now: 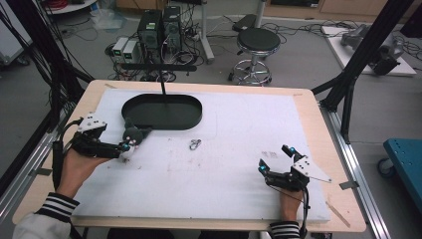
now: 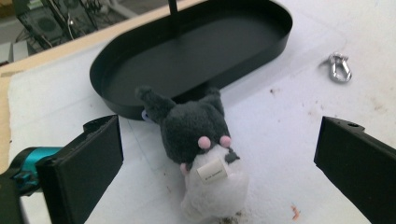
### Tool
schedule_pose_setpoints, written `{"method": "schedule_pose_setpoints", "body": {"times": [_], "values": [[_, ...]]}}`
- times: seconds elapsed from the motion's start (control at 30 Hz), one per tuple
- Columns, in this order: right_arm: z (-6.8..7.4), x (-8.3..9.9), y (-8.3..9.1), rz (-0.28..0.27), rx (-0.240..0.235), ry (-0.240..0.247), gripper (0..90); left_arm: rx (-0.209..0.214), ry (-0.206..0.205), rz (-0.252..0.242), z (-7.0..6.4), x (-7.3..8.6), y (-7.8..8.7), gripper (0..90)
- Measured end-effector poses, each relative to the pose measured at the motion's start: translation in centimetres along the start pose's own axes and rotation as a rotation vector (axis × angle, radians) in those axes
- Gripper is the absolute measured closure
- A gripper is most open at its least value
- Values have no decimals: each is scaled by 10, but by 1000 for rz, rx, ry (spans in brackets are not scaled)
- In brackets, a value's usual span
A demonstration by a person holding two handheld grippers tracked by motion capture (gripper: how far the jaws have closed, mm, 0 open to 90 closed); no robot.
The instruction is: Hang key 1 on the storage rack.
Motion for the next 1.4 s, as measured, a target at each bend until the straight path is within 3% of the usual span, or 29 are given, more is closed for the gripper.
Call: {"method": "schedule_pose_setpoints", "body": {"times": [0.2,0.43,1.07,1.2,1.4], "values": [[0,0,0,1,1,0,11,-4,9,106,-1,1,-15,17],[0,0,0,0,-3,-3,12,-9,24,168,2,3,-24,17],[0,0,0,0,1,1,11,11,77,288,9,10,-43,18],[0,0,0,1,2,2,12,30,81,315,12,12,-47,97],[0,0,0,0,1,3,12,31,89,341,12,14,-52,98]]}}
Point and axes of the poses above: each handheld gripper's, and its own axes: y roughly backward along the jaws, x roughly out of its underside, z roughly to its left, the point moved 2 cm from there along -y, roughly forward along the jaws, and after that the axes turned 10 degrees about x, right-handed, at the moved point
